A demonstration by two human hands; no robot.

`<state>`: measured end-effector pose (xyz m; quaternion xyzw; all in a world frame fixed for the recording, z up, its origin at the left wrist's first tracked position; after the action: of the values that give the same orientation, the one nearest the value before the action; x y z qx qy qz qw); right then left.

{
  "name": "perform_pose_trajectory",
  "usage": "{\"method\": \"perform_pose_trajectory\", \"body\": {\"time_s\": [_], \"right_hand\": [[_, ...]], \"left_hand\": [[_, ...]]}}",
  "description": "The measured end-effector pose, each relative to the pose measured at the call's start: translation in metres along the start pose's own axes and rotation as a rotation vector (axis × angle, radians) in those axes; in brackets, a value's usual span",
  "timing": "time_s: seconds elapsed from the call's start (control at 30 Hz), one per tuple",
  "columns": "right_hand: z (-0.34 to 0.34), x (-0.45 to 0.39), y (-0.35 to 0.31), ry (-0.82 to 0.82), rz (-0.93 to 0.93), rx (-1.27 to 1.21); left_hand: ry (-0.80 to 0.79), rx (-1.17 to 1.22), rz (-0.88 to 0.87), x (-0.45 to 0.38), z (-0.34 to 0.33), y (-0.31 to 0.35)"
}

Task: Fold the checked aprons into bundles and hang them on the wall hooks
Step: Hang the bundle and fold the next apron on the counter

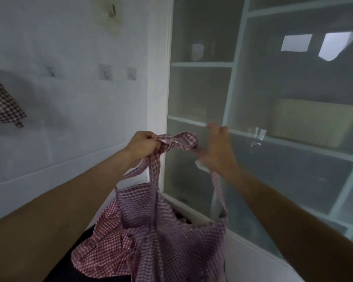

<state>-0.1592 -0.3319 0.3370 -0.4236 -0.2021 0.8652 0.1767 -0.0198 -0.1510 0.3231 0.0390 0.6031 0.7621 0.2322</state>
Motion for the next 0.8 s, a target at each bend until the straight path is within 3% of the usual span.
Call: {"method": "perform_pose_trajectory", "body": {"time_s": [0.07, 0.23, 0.33, 0.37, 0.47, 0.6, 0.7, 0.8], "right_hand": [[-0.034, 0.024, -0.024, -0.132, 0.108, 0.004], [-0.04, 0.02, -0.04, -0.038, 0.182, 0.001], [-0.025, -0.002, -0.016, -0.086, 0.092, -0.01], [-0.019, -0.007, -0.009, -0.084, 0.054, -0.019], [0.005, -0.02, 0.01, -0.032, -0.043, -0.026], [0.013, -0.03, 0.043, -0.219, -0.308, -0.025], [0.006, -0.014, 0.059, -0.44, -0.614, -0.328], [0.0, -0.013, 0.057, -0.521, -0.575, -0.508]], "left_hand": [[-0.066, 0.0, -0.027, 0.004, -0.013, 0.01], [-0.188, -0.08, -0.137, 0.016, -0.03, 0.023], [-0.428, -0.012, -0.038, 0.023, -0.027, 0.012], [-0.438, 0.077, 0.03, 0.023, -0.022, 0.005], [-0.222, 0.288, 0.137, 0.011, 0.006, -0.012], [0.037, 0.457, 0.208, -0.006, 0.05, -0.038], [0.255, 0.487, 0.166, -0.009, 0.074, -0.041], [0.262, 0.501, 0.063, -0.009, 0.072, -0.026]]}}
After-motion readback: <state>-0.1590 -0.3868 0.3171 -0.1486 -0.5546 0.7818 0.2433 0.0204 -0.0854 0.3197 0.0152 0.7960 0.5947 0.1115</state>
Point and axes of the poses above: each hand's wrist, its own x-axis away from the middle knuckle, its own z-axis out of the back of the hand, y = z × x, the point moved 7 cm from there along -x, towards the middle knuckle, and after that the axes turned 6 degrees about y, right-handed, at the moved point
